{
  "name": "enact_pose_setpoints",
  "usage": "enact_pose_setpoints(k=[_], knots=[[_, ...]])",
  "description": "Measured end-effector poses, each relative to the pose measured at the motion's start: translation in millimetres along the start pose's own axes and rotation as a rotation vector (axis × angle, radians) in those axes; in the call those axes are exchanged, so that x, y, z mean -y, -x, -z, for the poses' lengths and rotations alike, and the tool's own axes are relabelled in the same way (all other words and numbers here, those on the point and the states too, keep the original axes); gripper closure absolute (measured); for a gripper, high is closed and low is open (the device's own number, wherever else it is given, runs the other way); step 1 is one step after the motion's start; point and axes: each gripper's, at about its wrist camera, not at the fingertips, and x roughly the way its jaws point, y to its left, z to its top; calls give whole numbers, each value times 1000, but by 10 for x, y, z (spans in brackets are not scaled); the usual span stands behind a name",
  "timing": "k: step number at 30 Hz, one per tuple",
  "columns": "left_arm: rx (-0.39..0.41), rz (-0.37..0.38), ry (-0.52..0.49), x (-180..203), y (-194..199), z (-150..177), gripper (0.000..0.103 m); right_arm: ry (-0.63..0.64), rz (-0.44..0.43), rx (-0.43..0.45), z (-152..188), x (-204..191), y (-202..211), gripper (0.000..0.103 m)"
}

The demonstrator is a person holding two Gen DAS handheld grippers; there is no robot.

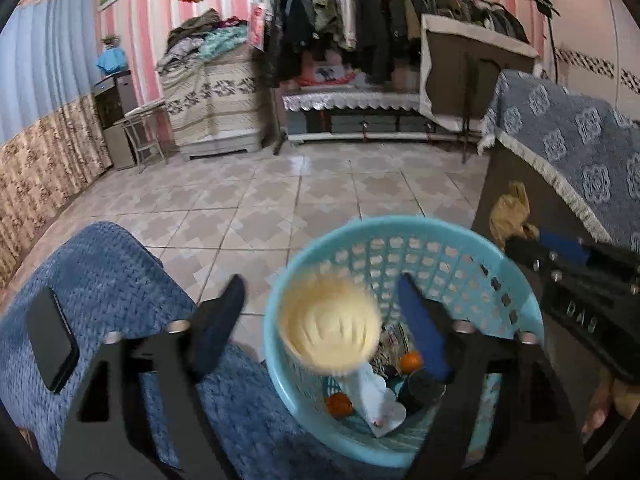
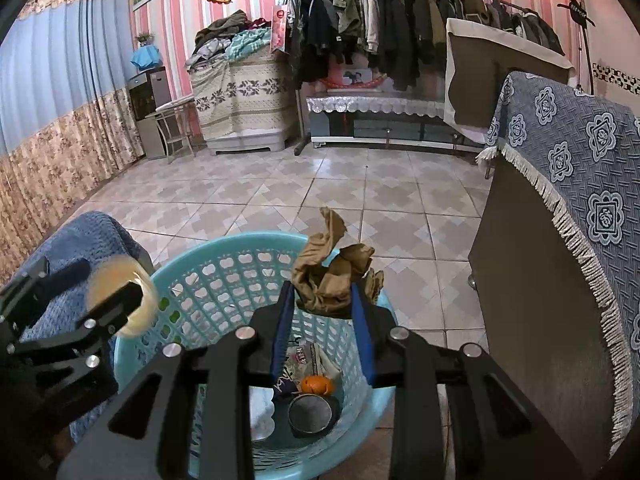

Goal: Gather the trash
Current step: 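Carry the lid and tan paper over the blue basket and open both tools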

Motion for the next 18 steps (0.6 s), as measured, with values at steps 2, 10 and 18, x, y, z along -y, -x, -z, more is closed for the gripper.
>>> enact_pose_setpoints(k=[2, 10, 18], knots=[[4, -9, 4, -30, 16, -19, 18, 6, -5, -1, -1, -24, -8, 74], [24, -133, 77, -429, 224, -89, 12, 16, -24, 4, 27, -119, -3, 74], [63, -235, 190, -954, 544, -39, 9, 17, -25, 25, 29, -254, 18, 73]])
